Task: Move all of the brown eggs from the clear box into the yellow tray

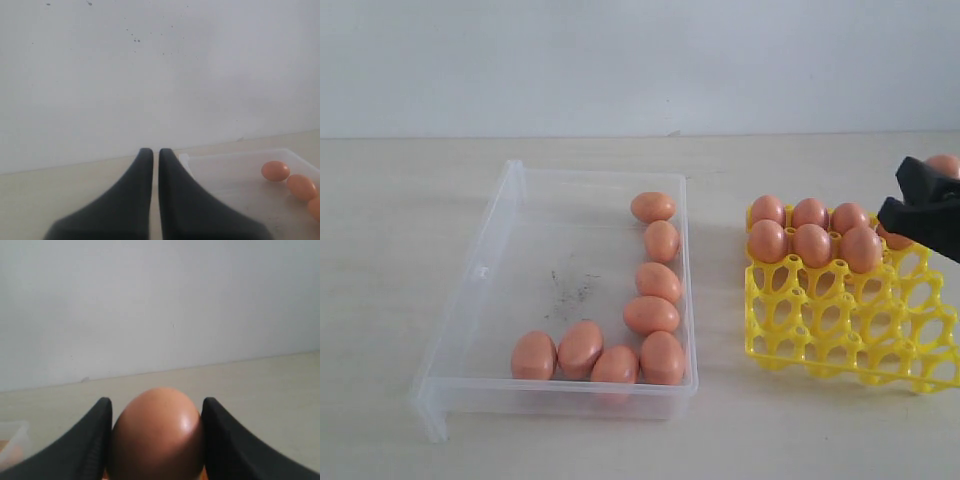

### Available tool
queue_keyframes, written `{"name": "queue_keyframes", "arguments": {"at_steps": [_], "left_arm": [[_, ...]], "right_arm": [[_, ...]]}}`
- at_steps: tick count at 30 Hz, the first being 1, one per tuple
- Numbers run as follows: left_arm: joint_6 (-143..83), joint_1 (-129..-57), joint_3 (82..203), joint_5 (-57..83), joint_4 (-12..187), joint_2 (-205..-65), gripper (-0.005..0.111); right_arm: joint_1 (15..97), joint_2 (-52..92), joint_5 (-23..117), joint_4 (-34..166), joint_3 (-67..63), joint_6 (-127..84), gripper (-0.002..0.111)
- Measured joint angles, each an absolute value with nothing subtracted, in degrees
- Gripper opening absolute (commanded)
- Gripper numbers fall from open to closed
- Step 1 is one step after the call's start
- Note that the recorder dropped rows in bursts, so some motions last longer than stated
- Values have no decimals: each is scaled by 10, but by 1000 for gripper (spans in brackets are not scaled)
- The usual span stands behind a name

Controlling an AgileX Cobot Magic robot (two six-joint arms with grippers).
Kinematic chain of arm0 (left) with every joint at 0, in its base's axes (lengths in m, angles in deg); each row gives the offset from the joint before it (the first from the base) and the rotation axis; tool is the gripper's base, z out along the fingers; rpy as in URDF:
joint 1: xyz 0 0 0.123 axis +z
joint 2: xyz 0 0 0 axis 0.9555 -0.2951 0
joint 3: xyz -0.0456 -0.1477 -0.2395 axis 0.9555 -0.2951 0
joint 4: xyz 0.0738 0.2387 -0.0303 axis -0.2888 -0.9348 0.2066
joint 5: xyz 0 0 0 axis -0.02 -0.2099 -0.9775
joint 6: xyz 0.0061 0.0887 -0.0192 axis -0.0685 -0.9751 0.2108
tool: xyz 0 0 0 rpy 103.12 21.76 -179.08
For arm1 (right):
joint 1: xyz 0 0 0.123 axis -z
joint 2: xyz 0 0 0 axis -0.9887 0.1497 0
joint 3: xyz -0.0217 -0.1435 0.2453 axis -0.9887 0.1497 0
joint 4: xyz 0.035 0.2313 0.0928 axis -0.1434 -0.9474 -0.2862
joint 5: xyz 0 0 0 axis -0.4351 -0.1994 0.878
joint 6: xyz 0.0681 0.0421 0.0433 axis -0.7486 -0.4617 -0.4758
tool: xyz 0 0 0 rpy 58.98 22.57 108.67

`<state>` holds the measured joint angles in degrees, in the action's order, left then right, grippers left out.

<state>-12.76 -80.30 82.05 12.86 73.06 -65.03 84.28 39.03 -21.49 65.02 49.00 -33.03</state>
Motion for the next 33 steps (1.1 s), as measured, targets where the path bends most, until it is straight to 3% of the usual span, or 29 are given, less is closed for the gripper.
{"name": "queue_keyframes", "arguments": {"at_steps": [11,22,33], "left_arm": [[-128,-803,820,129,731,-650,4],[-128,-803,820,129,731,-650,4],[-128,-803,820,129,731,-650,4]], "right_arm": [[975,460,-218,876,473,-385,0],[1044,580,-219,970,399,-437,0],[1065,609,-219,988,380,-429,0]]}}
